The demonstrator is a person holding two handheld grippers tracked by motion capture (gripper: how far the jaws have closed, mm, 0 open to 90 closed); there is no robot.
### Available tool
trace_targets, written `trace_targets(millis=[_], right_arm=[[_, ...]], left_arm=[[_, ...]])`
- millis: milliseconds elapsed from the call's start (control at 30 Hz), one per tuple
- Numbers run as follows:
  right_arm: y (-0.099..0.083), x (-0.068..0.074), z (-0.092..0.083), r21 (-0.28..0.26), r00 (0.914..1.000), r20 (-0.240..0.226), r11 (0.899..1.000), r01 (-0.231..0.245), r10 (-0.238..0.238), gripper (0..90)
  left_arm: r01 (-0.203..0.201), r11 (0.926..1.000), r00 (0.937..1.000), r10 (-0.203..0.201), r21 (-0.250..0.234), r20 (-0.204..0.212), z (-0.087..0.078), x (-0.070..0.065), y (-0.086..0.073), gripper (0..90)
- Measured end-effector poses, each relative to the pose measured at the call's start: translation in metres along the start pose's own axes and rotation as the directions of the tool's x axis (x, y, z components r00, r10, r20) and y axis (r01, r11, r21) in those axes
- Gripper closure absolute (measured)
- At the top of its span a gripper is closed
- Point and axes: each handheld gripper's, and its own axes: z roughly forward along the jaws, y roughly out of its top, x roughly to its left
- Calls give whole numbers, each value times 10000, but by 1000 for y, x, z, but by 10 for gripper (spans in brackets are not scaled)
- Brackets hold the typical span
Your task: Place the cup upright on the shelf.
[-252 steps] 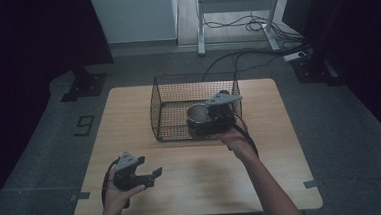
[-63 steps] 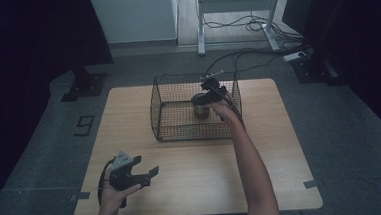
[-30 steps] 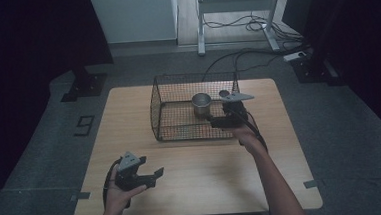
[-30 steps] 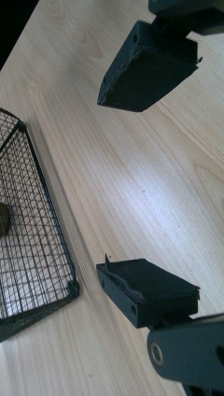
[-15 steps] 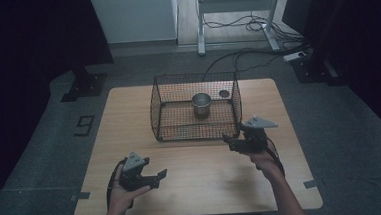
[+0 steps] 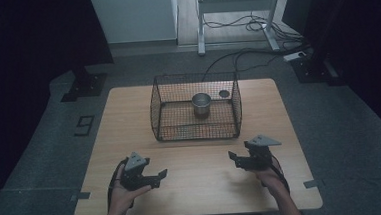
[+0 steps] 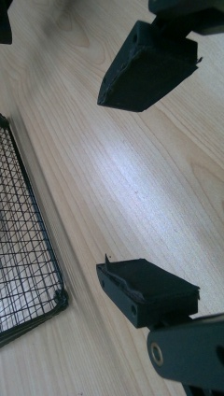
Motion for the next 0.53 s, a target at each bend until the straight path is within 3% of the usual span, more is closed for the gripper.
trace_targets(millis=[533], right_arm=[[-11, 0, 3, 209, 9999, 141, 9998, -55, 52, 204]], left_arm=[[-198, 9997, 9997, 196, 137, 131, 6, -7, 0, 175]])
